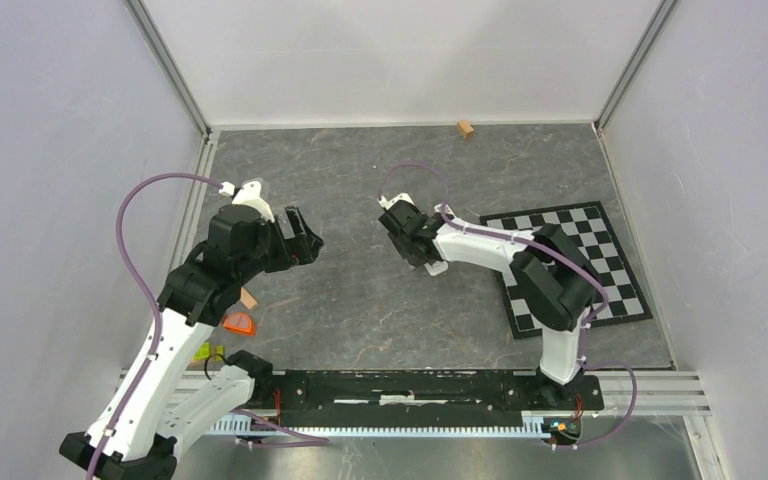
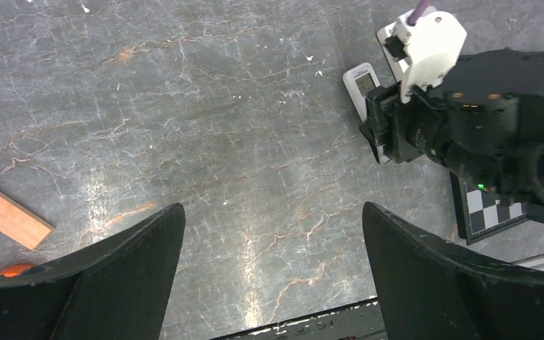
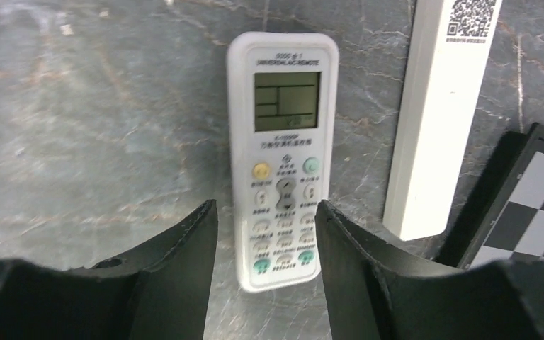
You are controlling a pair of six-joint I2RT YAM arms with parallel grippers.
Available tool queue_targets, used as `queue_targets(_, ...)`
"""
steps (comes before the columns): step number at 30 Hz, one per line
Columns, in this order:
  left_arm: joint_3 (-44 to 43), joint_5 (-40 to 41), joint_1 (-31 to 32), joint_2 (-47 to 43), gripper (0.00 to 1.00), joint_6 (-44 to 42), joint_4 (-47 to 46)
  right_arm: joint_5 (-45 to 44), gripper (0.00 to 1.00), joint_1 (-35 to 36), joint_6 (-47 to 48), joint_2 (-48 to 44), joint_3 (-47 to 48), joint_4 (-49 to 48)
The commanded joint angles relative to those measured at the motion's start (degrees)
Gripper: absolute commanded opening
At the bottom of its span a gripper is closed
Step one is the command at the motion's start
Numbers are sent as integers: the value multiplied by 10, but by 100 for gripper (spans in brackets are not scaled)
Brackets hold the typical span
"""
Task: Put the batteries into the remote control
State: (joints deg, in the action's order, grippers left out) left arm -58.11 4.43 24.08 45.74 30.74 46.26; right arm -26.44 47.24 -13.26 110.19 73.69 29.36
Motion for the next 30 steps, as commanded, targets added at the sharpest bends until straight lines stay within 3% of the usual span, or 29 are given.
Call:
queue_targets(1, -27, -8, -2, -3, 100, -34, 14, 72, 58, 2, -19, -78, -24, -42)
queue_targets(8, -31, 25, -2, -16, 100, 6, 44, 12, 61, 1, -53, -242, -113, -63)
queue_targets(12, -26, 30, -2, -30, 100, 25, 47, -92, 64, -3, -63, -402, -210, -92)
queue_targets(17, -32, 32, -2, -60, 100, 15, 31, -241, 71, -8, -59, -596, -280, -57)
queue_targets(22, -46, 50, -3, -102, 100, -11, 43, -370, 73, -9, -29, -766, -282, -10)
queue_targets(26, -57, 82, -2, -137, 100, -22, 65, -423, 76, -9, 33, -863, -253, -18)
queue_targets(30, -74, 105, -2, -164, 100, -31, 91, -460, 92, -9, 108, -915, -214, -42)
